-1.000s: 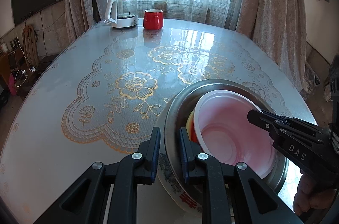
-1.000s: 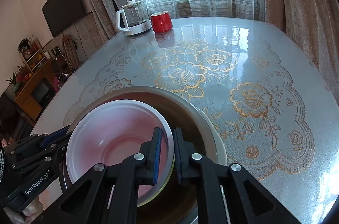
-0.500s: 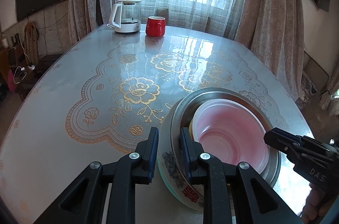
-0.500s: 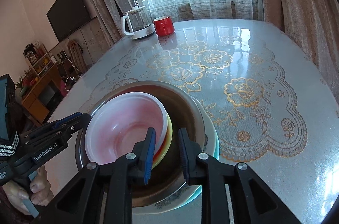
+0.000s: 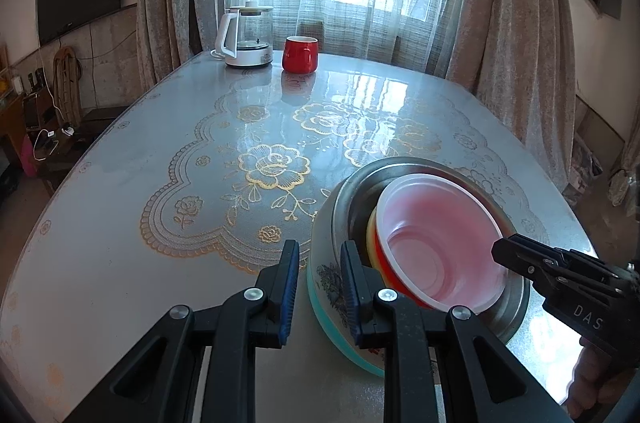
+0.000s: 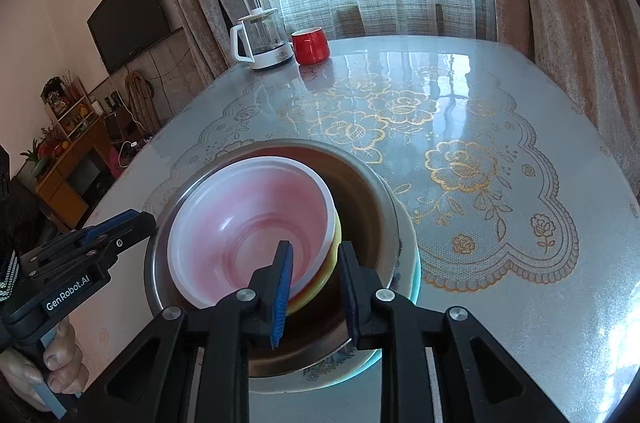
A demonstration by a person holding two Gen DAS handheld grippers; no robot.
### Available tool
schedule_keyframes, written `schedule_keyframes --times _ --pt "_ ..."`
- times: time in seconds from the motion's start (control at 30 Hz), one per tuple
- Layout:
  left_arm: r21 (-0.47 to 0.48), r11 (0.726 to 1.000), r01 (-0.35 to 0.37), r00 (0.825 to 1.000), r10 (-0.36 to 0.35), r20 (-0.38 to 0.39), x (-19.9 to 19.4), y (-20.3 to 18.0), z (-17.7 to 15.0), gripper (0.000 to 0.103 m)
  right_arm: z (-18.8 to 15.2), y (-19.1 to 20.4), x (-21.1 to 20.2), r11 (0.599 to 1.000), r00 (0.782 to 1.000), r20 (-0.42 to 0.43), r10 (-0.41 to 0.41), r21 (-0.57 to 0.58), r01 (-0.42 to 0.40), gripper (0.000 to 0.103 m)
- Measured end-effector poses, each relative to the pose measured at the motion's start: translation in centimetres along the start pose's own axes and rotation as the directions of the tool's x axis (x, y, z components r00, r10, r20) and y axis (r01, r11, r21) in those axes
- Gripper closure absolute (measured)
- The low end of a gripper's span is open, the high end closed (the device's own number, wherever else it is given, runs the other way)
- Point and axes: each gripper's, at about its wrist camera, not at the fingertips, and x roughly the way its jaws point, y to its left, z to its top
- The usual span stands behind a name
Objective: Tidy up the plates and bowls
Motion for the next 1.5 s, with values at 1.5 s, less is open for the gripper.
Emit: schedule_keyframes --times 1.5 --pt "-0.006 0.99 -0.139 0.988 0.139 0.069 -3.7 -2.0 -4.9 0.049 -5.0 3.5 -4.7 0.974 0.95 0.217 -0.223 0.018 0.225 0.07"
